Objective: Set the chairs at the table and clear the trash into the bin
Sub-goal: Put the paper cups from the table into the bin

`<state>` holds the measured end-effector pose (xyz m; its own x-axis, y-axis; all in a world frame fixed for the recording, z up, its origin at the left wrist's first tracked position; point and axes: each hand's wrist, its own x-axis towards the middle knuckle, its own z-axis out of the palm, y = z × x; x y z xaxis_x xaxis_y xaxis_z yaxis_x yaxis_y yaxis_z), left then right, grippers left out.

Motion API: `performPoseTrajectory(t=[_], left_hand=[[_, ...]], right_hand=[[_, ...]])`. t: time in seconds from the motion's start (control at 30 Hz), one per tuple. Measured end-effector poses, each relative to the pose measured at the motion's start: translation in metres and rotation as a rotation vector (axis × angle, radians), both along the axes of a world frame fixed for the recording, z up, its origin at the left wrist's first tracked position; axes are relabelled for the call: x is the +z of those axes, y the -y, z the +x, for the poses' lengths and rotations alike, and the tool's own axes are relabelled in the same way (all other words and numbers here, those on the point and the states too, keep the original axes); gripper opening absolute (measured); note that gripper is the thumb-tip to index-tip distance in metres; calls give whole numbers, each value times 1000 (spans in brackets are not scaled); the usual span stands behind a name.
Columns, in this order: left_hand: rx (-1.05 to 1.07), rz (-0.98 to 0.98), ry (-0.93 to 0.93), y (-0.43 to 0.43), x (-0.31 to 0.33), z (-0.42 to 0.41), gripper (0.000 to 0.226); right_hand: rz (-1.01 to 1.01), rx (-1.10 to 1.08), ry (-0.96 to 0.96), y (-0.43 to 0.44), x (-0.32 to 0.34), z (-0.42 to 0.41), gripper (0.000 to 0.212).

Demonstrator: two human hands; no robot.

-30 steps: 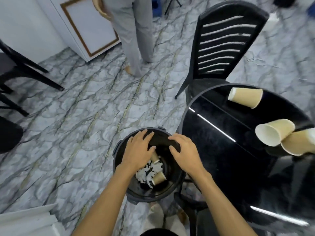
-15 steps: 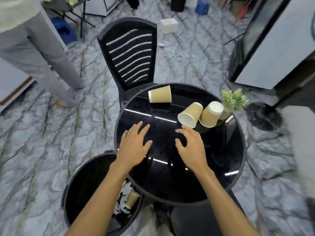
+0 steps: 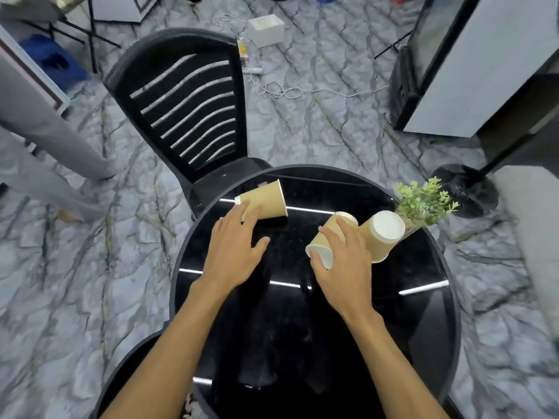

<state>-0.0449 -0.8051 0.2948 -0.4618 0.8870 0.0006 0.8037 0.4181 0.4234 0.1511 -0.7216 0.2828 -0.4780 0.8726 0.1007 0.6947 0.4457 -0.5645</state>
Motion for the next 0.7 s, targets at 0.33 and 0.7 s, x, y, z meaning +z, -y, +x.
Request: performPoseTrajectory(t=[0.33, 0.7], left_hand=[[-80, -58, -33, -73, -40, -37, 85], [-32, -14, 25, -46, -48, -29, 85]], right_hand=[[-6, -89, 158, -20, -39, -22, 37], [-81, -62, -4, -13, -32, -14, 22]])
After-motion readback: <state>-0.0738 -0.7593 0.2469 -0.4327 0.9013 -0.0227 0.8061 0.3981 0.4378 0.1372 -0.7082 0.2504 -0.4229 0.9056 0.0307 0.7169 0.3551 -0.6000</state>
